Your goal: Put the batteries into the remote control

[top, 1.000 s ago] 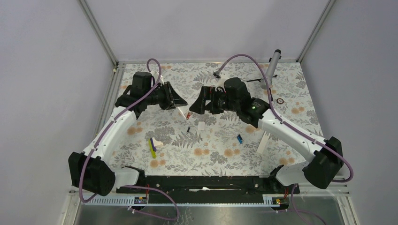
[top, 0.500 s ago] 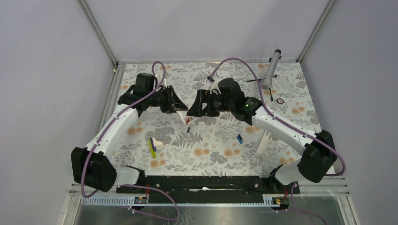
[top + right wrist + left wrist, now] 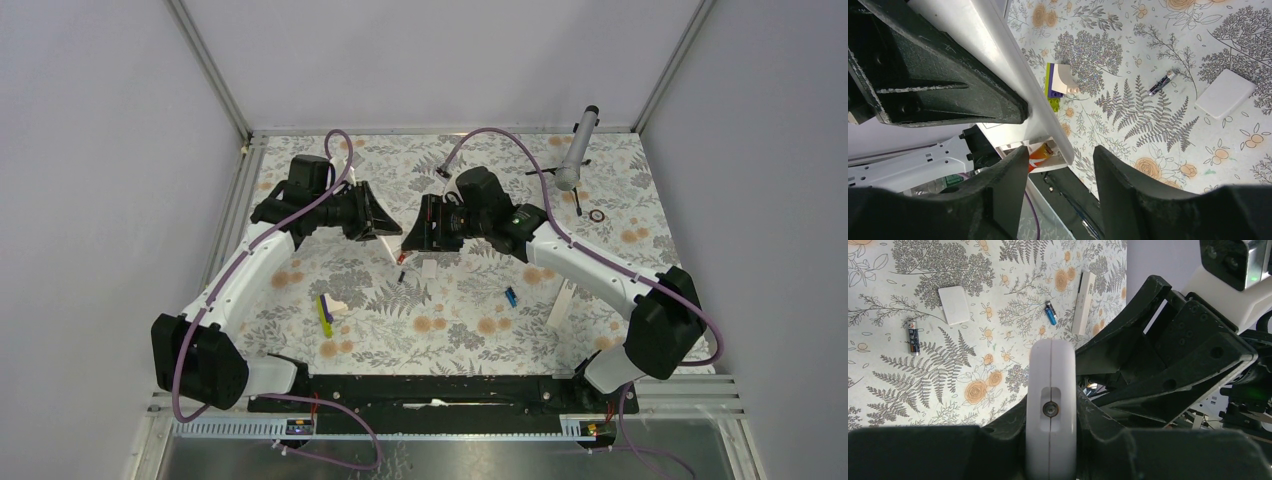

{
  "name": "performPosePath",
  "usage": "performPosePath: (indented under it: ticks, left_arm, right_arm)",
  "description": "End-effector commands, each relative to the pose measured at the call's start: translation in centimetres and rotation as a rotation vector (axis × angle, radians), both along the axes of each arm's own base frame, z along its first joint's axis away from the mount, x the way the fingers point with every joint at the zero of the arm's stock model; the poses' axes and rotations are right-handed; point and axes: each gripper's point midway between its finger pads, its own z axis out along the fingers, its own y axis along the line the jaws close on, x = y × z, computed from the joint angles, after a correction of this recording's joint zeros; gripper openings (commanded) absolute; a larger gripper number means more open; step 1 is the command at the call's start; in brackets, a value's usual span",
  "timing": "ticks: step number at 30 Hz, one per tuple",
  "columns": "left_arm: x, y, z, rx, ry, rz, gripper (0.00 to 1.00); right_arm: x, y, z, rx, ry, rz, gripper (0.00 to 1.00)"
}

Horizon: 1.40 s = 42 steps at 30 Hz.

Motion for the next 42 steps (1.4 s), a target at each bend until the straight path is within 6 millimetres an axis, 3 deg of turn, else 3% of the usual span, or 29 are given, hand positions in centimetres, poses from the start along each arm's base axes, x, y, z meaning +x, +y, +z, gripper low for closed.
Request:
performPosePath:
  ticks: [1,14,18,28,32,36,42]
  left_arm:
    - [0.4,-0.5,3.2,-0.065,-0.099,-0.024,0.00]
    - [0.7,-0.6,3.3,-0.069,-0.099,-0.016,0.00]
    - [0.7,-0.6,3.1,-0.068,-0.095,-0.017,0.00]
    - [0.7,-0.6,2.7,-0.064,-0.086,-0.020,0.00]
    - [0.7,-0.6,2.4,-0.059,-0.072,-0.020,0.00]
    - [0.6,-0.8,2.5,-0.073,-0.054,-0.027,0.00]
    - [-0.2,-1.3,3.2,-0.117,-0.006,-0.070,0.00]
  right_arm:
    - [0.3,0.4,1.1,0.020,-0.019,0.022,0.56]
    - [0.3,0.1,0.9,0.011,-0.024,0.004,0.36]
    - [0.6,0.0,1.1,0.013,-0.026,-0.015,0.36]
    - [2.1,-0.9,3.8,0.029,-0.042,-0.149,0.53]
    - [2.0,-1.1,4.9,0.053,-0.056,-0.148,0.69]
    - [0.8,-0.2,6.0,0.136,-0.118,-0.037,0.97]
    - [-2.0,1.1,4.5,0.155,-0.105,0.211,1.00]
